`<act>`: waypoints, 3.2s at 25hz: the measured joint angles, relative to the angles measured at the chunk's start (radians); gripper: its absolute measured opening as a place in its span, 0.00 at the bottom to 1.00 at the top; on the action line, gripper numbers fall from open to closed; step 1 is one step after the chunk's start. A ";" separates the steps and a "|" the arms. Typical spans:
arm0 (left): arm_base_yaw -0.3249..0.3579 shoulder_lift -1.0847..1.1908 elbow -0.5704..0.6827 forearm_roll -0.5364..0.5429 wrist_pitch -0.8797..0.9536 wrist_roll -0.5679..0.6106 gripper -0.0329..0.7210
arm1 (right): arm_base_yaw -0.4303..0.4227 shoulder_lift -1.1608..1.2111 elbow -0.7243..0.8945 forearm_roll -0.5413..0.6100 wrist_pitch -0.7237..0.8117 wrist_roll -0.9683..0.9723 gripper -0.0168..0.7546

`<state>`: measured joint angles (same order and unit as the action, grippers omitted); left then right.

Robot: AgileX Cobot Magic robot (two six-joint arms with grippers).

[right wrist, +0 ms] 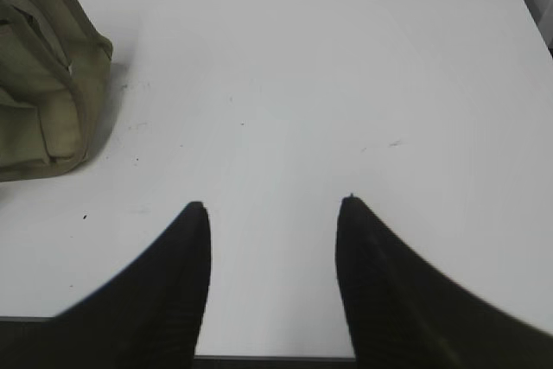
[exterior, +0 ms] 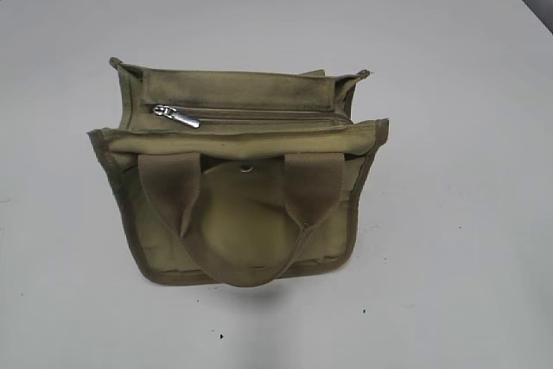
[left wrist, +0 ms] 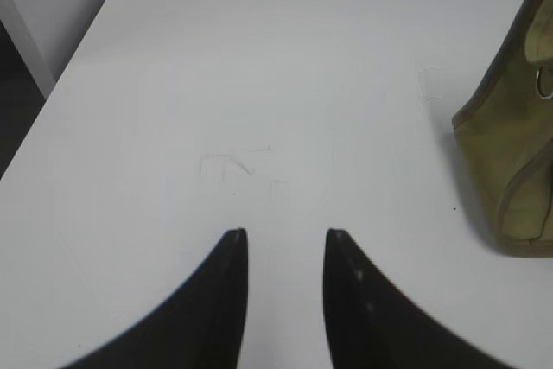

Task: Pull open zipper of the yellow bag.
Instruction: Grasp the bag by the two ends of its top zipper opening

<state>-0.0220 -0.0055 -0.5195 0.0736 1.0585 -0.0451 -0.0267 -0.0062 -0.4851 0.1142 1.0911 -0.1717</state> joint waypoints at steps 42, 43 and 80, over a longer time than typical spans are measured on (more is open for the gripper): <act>-0.196 1.469 -0.458 -1.051 -0.256 0.537 0.53 | 0.509 1.382 -0.707 0.366 -0.335 -0.619 0.51; -0.204 1.486 -0.471 -1.035 -0.269 0.524 0.53 | 0.531 1.415 -0.730 0.347 -0.338 -0.621 0.51; -0.293 1.557 -0.585 -0.988 -0.299 0.505 0.08 | 0.754 1.865 -1.015 0.166 -0.389 -0.614 0.51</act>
<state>-0.3152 1.5515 -1.1041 -0.9140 0.7592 0.4603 0.7269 1.8586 -1.5006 0.2800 0.7026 -0.7859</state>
